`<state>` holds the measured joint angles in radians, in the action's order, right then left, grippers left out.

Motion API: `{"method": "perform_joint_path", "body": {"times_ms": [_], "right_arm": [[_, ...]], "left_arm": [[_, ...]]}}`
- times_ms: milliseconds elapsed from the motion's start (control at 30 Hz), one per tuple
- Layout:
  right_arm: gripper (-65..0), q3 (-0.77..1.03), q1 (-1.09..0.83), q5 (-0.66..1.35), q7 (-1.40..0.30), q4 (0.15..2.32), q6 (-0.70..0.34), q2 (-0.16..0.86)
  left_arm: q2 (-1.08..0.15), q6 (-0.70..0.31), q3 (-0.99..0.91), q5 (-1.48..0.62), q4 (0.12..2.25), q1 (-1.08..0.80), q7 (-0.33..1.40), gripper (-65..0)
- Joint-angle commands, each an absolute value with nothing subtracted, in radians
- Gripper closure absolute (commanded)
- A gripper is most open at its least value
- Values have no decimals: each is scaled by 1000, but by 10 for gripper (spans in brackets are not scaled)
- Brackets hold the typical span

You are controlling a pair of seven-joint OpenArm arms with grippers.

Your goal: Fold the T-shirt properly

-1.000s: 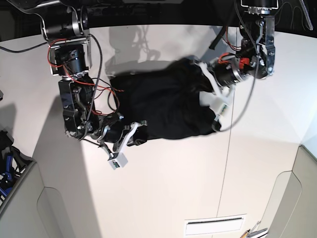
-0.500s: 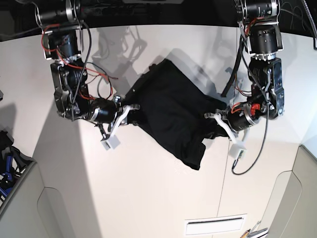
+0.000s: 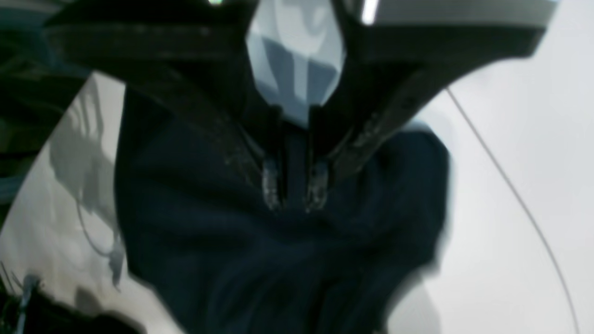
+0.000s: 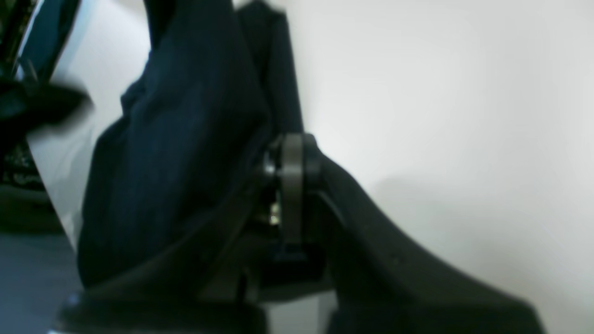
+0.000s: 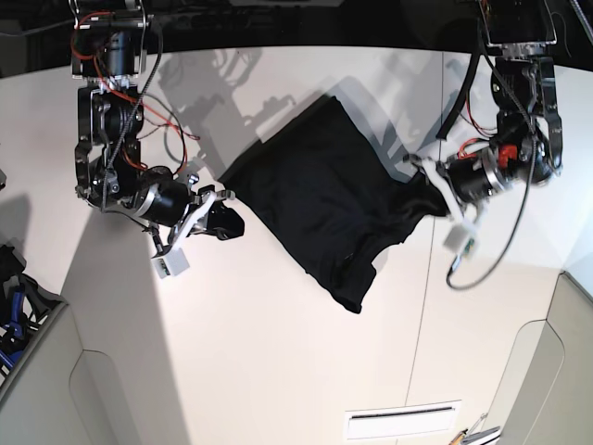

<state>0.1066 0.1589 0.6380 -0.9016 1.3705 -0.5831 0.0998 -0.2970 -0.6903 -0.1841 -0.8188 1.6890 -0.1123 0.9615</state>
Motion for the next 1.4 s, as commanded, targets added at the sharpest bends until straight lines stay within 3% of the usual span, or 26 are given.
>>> {"method": "perform_joint_path", "body": {"times_ms": [0,133,333,833,1067,1367], "right_arm": [[0,109,180,659,-871,1388,-591,102],[0,99,178,616,-868,1387,-591,102],[0,43,159,610,-868,1387,-590,98],[0,19,-6,657,-867,1388,-591,2],[0,39,10,604,-890,1480,-591,19],[0,46,-114,617,-978,1751,-588,149]], "left_arm": [[-306,-698,-191,-824,1708,-114,910,-79],[-244,-627,-191,-678,1704,-151,874,-79],[-155,-620,-190,-546,1637,-138,793,-79],[-157,-605,-189,-495,1382,139,789,-79],[-248,-606,-197,-595,1522,113,874,-53],[-313,-591,-340,-667,1842,-220,894,-53]]}}
